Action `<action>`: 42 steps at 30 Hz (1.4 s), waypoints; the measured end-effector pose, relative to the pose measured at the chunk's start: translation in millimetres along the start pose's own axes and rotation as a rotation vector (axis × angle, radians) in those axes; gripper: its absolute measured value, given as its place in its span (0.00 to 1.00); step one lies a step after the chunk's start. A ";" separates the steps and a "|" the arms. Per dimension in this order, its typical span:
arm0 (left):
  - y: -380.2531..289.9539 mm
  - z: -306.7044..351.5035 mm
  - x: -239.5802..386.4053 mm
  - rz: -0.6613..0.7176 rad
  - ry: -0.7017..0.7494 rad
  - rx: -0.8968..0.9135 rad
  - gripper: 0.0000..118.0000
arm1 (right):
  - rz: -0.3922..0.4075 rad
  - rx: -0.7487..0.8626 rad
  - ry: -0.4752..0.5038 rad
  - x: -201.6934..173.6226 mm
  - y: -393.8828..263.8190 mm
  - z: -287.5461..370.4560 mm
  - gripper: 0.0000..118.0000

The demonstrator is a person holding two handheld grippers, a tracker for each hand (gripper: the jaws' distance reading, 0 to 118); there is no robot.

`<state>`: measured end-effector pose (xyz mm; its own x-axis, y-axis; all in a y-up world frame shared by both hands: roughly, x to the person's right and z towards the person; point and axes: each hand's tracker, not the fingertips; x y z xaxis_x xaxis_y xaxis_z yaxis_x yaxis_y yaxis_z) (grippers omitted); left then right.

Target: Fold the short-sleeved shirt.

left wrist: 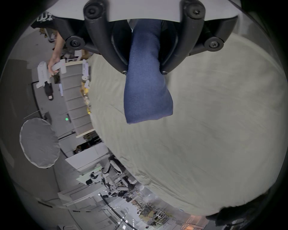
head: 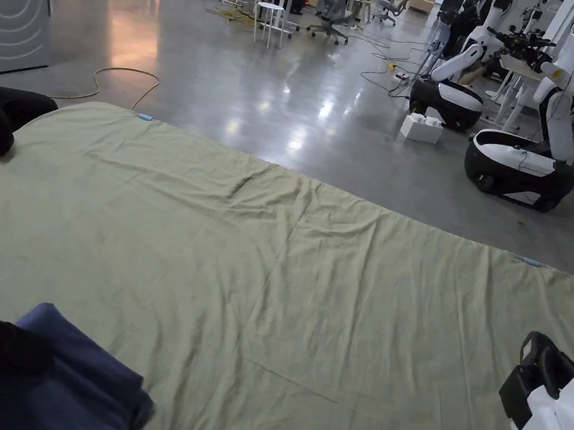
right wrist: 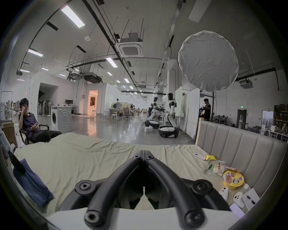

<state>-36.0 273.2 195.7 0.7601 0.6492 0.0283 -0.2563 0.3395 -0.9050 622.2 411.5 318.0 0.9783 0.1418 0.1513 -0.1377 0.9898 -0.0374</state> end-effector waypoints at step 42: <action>-83.4 -63.2 126.0 -0.427 0.505 0.499 0.56 | -0.046 -0.138 -0.010 -0.5 -61.7 7.0 0.00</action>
<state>118.9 283.7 247.9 0.9983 0.0528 0.0253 -0.0296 0.8269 -0.5616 629.1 350.5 327.2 0.9813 0.0973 0.1659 -0.0696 0.9838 -0.1653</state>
